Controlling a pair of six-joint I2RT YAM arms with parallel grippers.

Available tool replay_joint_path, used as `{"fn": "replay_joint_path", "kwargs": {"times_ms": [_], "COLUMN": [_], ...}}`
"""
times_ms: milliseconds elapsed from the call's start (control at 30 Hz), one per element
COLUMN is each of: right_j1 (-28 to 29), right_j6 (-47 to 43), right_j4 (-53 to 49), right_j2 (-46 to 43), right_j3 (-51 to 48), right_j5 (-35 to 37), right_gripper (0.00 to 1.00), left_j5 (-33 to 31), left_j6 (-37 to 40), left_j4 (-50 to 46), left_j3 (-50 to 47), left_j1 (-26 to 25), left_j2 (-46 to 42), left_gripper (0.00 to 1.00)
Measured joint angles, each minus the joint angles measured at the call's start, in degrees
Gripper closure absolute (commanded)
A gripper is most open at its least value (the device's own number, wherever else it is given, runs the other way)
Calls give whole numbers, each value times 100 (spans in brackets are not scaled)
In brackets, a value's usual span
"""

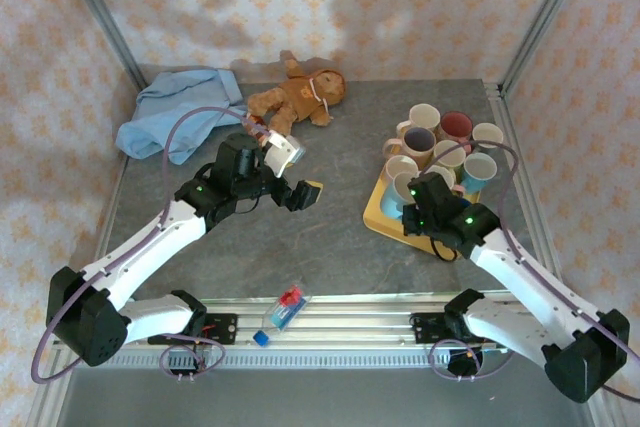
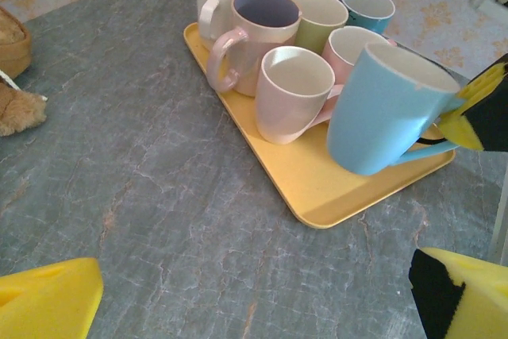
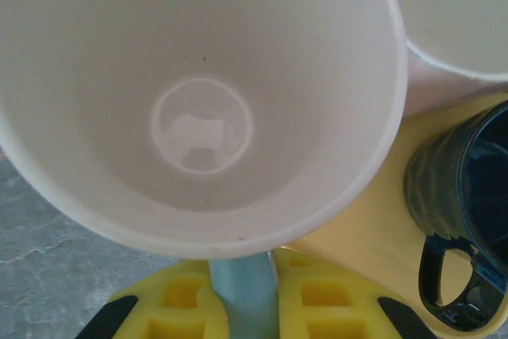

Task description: Turn the mug right side up

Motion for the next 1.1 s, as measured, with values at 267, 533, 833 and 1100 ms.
{"fn": "replay_joint_path", "kwargs": {"times_ms": [267,533,833,1100], "right_j1": [0,2,2,2], "right_j6": [-24,-35,-146,-170], "right_j4": [81,227,424,680], "right_j2": [717,1209,1338,1193], "right_j3": [-11,-11,-17,-286], "right_j5": [76,153,179,175], "right_gripper": [100,100,77,66], "left_j5": [2,-42,-46,-142], "left_j6": [0,-2,-15,-17], "left_j4": [-55,-107,-125,-166], "left_j3": [-122,-129,-127,-138], "left_j1": [0,0,0,0], "left_j2": [0,-2,-2,-81], "left_gripper": [0,0,0,0]}}
